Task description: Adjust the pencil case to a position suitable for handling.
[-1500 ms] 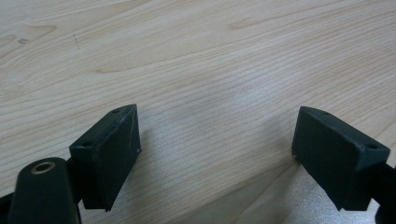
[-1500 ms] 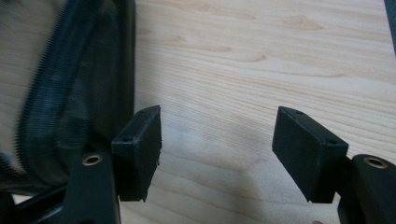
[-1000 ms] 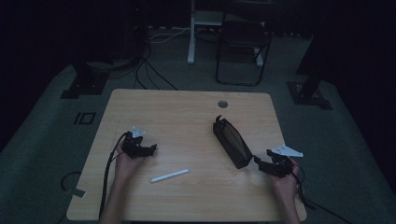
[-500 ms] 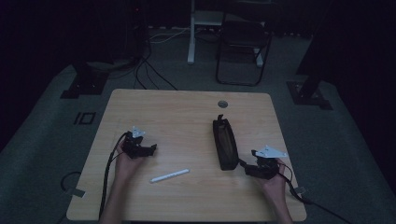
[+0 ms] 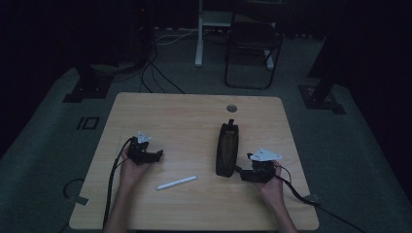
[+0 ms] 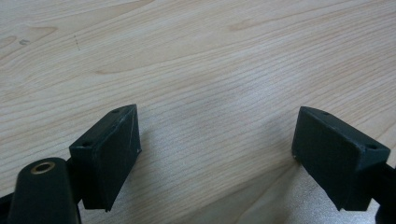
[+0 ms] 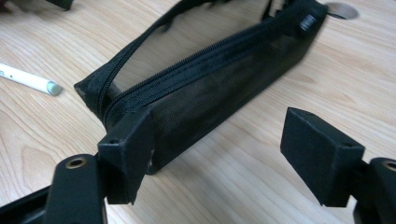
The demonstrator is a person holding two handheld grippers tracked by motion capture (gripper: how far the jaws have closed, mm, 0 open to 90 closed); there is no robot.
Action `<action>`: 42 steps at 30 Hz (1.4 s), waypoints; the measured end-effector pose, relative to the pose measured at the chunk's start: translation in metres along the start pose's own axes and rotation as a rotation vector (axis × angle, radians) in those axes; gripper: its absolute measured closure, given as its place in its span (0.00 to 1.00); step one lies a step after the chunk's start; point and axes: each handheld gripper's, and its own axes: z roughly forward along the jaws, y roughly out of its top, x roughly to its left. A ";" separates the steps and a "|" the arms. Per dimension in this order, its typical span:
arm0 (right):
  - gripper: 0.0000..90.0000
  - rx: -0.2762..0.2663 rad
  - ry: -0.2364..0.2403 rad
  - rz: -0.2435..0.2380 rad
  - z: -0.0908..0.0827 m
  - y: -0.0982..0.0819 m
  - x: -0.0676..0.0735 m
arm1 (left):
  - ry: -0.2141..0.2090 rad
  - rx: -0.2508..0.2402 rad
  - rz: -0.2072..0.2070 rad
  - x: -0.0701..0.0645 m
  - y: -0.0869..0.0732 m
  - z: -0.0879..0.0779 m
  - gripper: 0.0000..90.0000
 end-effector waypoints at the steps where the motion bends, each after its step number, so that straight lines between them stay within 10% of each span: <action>1: 0.26 -0.002 0.006 -0.002 0.003 0.002 0.002 | 0.000 0.000 0.000 0.000 0.000 0.000 0.18; 42: 0.22 0.012 -0.008 0.032 0.087 0.034 0.019 | 0.010 -0.001 -0.011 -0.001 0.001 0.000 0.23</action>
